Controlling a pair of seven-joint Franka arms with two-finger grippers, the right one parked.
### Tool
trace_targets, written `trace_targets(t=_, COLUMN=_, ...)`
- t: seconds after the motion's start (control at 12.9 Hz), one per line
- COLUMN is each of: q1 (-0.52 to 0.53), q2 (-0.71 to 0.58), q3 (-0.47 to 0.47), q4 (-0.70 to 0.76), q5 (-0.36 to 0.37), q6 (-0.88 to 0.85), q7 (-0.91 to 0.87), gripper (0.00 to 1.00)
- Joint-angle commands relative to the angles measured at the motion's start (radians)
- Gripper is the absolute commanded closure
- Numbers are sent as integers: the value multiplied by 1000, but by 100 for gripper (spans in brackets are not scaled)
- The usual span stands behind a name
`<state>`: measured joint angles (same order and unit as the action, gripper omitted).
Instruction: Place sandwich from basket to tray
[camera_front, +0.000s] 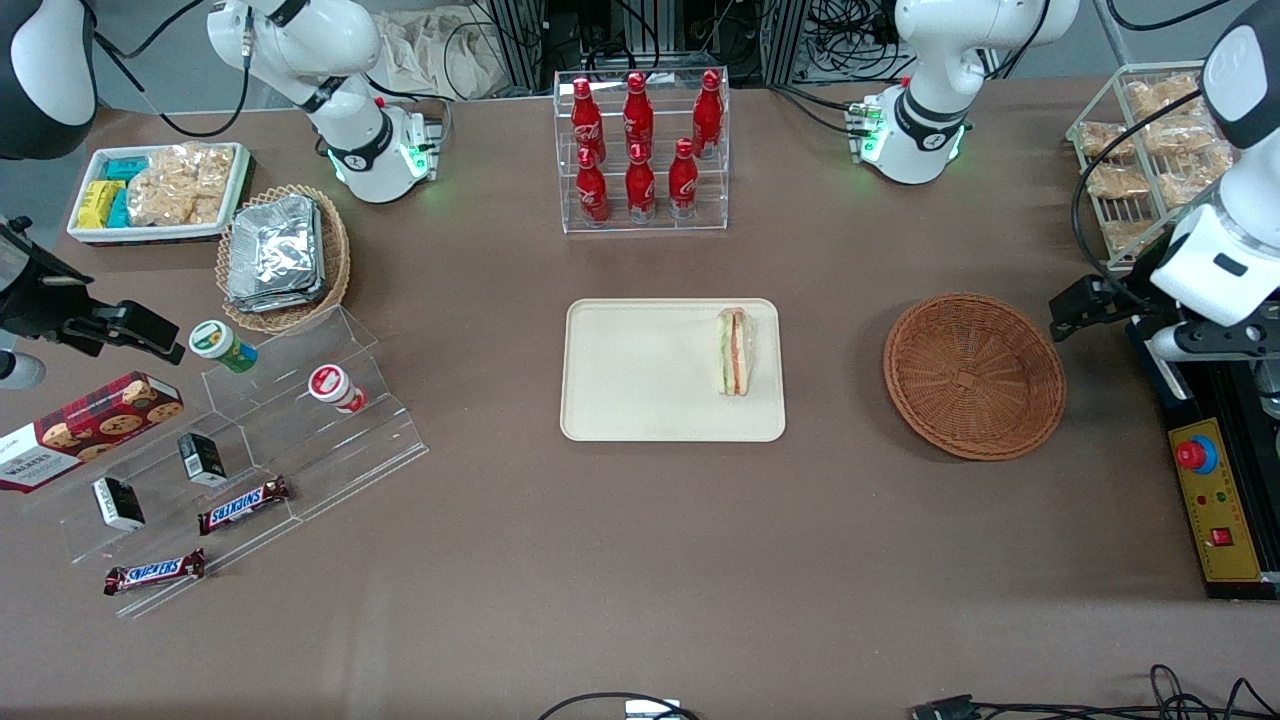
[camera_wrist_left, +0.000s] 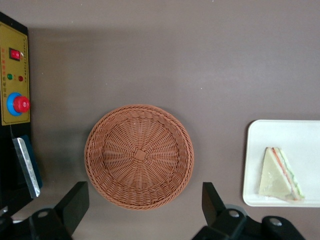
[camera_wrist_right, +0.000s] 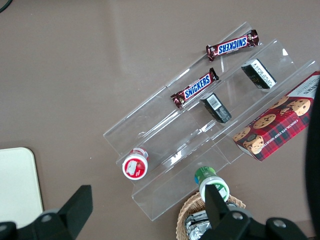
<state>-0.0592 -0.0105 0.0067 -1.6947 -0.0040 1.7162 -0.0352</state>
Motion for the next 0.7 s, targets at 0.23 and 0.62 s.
trace_targets(t=0.23, q1=67, q2=-75, q3=-53, q4=21, q5=-10, q6=-108, q7=38, gripper=0)
trace_targets(t=0.62, q1=84, q2=-77, q3=-93, q4=18, q5=-8, q6=-119, q7=40, gripper=0)
